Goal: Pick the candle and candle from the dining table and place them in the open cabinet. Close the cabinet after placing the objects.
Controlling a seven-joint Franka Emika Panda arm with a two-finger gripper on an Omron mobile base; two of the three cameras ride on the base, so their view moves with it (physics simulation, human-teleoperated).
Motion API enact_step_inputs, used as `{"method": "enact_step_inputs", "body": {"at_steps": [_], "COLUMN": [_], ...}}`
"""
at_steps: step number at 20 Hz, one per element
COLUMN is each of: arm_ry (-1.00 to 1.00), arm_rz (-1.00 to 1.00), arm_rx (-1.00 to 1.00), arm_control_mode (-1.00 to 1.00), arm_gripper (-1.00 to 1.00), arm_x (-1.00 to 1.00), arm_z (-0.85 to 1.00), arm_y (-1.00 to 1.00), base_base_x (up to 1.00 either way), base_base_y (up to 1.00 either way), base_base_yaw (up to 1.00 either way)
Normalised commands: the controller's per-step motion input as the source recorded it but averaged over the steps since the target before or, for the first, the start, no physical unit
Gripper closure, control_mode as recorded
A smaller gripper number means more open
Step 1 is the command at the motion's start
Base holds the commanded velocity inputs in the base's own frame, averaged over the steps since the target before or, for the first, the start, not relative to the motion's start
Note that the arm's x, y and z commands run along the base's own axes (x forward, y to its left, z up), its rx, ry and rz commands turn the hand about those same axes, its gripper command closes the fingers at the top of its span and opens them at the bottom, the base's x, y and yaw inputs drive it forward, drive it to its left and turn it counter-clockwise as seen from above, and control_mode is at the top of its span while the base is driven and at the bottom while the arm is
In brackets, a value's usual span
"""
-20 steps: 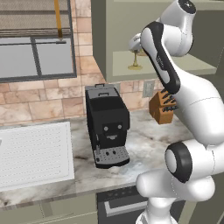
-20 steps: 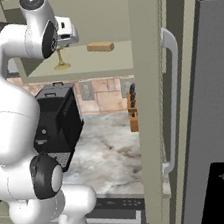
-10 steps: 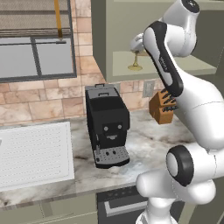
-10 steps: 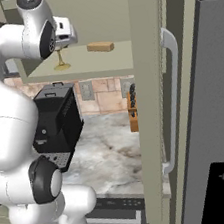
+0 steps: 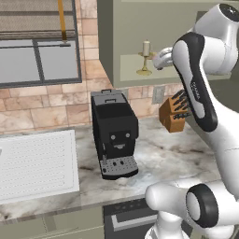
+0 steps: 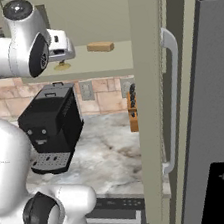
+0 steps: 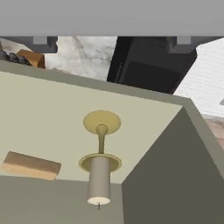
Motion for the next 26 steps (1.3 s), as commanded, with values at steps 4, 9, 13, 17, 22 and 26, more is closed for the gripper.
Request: {"method": "enact_step_inputs", "body": {"at_steps": [4,9,13,17,22,26], "arm_ry": [0.0,0.0,0.07,0.15,0.17,0.1], "arm_rz": [0.0,0.0,0.0,-0.02,-0.03,-0.04], "arm_rx": [0.0,-0.02,-0.03,-0.05,-0.05,-0.01], "arm_control_mode": [-1.0,-1.0,-1.0,-1.0,-1.0,-1.0], "arm_gripper": [-1.0,-1.0,-1.0,-1.0,-1.0,-1.0], "arm_x": [-0.8,-0.59,-0.49,-0.36,-0.36,-0.5], "arm_z": [-0.73,-0.7,-0.55,-0.49,-0.29,-0.05], "arm_y": [-0.01,0.0,0.0,0.0,0.0,0.0], "base_base_x": [0.0,0.0,0.0,0.0,0.0,0.0], "base_base_y": [0.0,0.0,0.0,0.0,0.0,0.0], "base_base_yaw": [0.0,0.0,0.0,0.0,0.0,0.0]}}
